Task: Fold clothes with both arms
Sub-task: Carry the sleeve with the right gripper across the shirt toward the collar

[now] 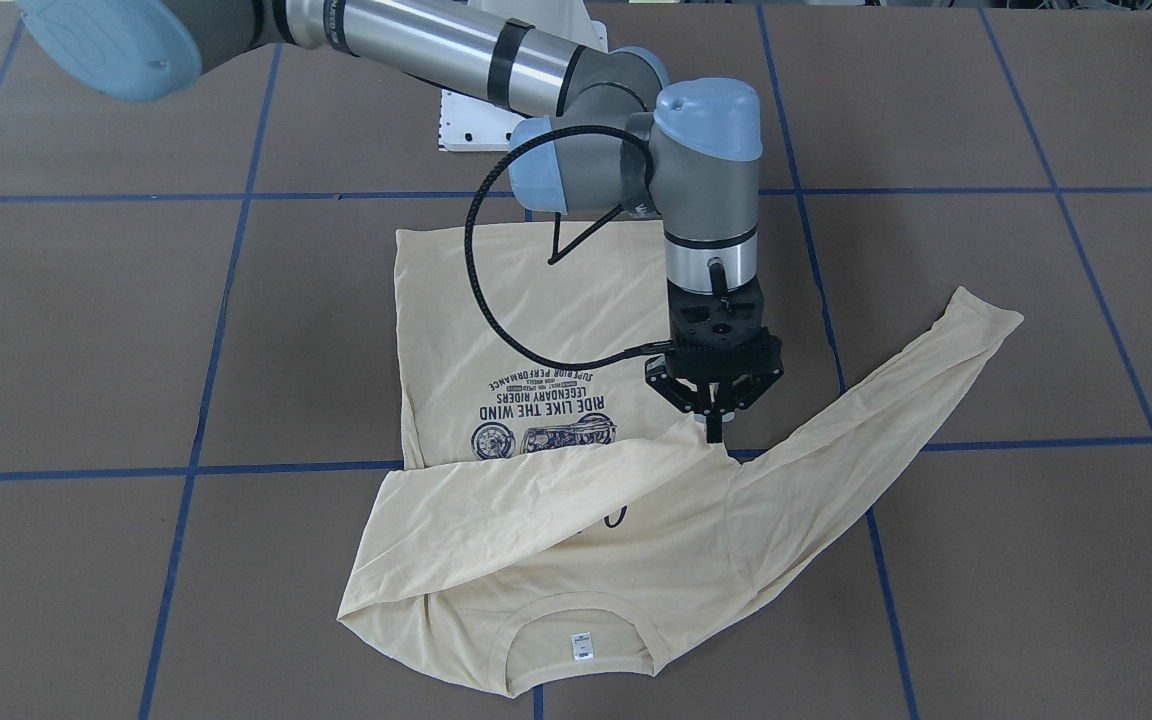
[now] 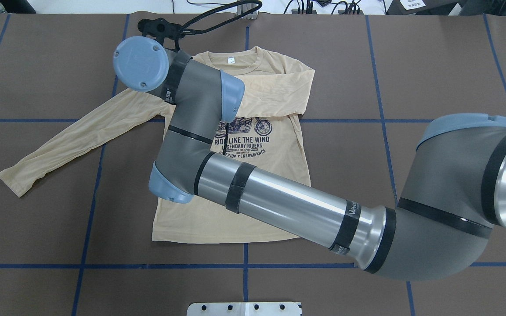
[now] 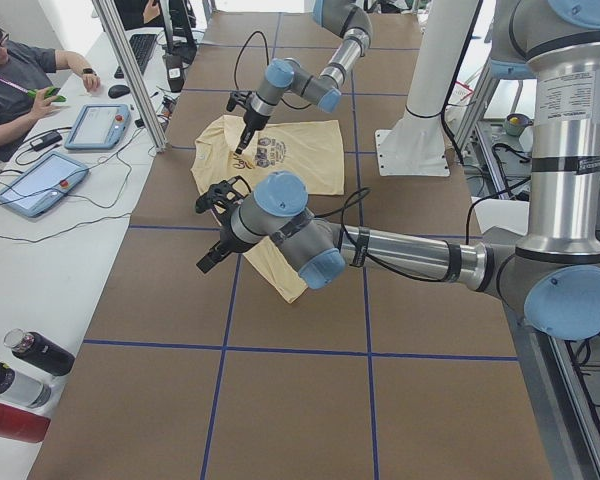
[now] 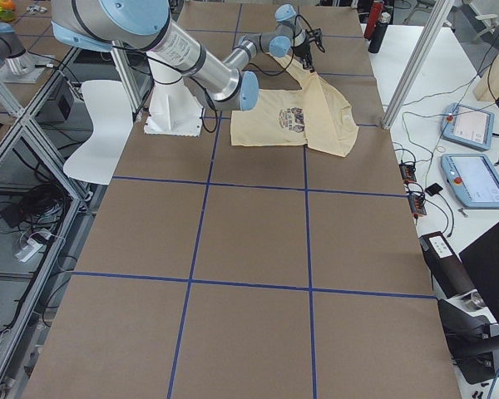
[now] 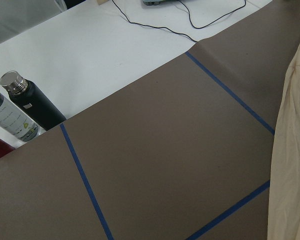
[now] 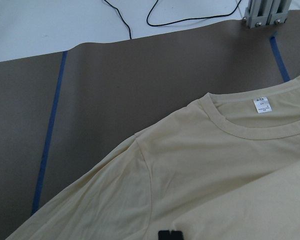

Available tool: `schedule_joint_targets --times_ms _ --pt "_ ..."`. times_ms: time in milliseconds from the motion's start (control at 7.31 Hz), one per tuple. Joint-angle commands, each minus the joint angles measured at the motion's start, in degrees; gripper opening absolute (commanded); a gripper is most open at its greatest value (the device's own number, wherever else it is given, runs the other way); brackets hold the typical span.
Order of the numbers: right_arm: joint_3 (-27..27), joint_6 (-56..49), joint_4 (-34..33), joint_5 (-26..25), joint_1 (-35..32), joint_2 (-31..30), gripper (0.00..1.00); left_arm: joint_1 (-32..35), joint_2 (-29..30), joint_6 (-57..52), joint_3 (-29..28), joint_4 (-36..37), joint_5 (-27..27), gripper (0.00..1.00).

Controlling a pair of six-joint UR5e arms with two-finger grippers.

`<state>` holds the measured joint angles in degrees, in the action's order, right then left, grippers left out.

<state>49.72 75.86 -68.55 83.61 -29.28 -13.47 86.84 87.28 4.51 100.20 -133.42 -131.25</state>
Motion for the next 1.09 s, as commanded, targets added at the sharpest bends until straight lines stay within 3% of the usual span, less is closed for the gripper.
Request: schedule_joint_targets --times_ms 0,274,410,547,958 --pt "-4.4 1.1 0.3 -1.3 0.3 3.2 0.0 0.0 0.0 0.1 0.0 0.0 0.0 1.0" --pt "-8.0 3.0 3.5 -3.4 -0.1 4.1 0.0 0.0 0.0 0.0 0.0 0.0 0.0 1.0" --pt "-8.1 4.3 3.5 -4.2 -0.1 4.5 0.16 0.0 0.0 0.0 0.0 0.0 0.0 1.0" --pt "-8.1 4.7 3.4 -4.8 -0.1 4.8 0.96 0.0 0.0 -0.1 0.0 0.0 0.0 1.0" --pt "-8.0 6.1 2.0 -3.9 -0.6 6.6 0.98 0.0 0.0 0.0 0.0 0.0 0.1 1.0"
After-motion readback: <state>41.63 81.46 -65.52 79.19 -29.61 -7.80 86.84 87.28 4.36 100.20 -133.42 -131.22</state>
